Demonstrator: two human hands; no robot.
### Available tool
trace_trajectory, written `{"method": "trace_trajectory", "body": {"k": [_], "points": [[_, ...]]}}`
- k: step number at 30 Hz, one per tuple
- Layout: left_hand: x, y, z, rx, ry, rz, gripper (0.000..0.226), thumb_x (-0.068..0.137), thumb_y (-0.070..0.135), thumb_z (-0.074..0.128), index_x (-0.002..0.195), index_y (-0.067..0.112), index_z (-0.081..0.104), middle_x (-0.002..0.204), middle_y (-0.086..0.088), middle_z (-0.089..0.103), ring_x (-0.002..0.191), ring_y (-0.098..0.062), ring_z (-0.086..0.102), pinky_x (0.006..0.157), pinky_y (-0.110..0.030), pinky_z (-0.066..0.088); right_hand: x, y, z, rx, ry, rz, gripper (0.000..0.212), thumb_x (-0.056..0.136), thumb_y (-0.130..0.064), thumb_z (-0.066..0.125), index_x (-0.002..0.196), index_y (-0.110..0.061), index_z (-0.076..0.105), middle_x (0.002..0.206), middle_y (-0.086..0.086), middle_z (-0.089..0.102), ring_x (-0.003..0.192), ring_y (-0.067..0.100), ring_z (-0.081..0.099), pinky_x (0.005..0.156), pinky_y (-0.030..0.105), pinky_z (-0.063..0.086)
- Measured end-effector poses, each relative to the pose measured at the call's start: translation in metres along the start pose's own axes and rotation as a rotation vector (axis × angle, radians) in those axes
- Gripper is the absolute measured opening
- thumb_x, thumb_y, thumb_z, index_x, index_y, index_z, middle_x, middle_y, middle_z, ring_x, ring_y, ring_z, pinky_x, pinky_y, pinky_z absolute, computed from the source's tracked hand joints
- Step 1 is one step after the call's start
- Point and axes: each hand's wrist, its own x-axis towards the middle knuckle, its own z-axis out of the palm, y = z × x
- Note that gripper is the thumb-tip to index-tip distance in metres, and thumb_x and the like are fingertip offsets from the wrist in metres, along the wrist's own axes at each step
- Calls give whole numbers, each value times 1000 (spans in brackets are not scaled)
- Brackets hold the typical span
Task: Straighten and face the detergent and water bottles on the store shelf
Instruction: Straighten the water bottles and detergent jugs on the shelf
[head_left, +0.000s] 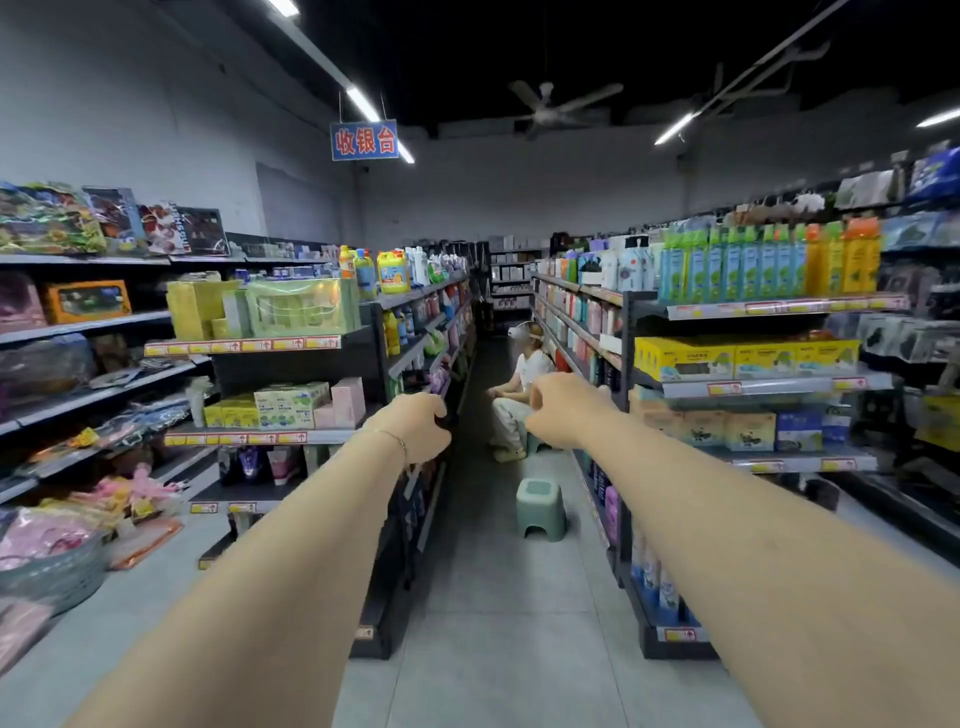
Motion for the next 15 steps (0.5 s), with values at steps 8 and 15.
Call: {"method": "trace_trajectory", "body": {"k": [8,15], "points": [[129,-42,1,48,45,-11,36,93,19,48,128,14,53,123,-10,58,101,-30,60,87,-41,53,135,2,39,-26,50,-59,11,89,-29,51,93,-20,56,109,2,58,97,26,55,97,46,36],[256,-44,42,50,3,43,39,92,26,49,131,24,49,129,-6,55,107,-29,58,92,-42,51,249,53,82,-61,29,-26,12,90,-33,51,94,-22,54,94,1,57,94,28,53,80,39,37]]}}
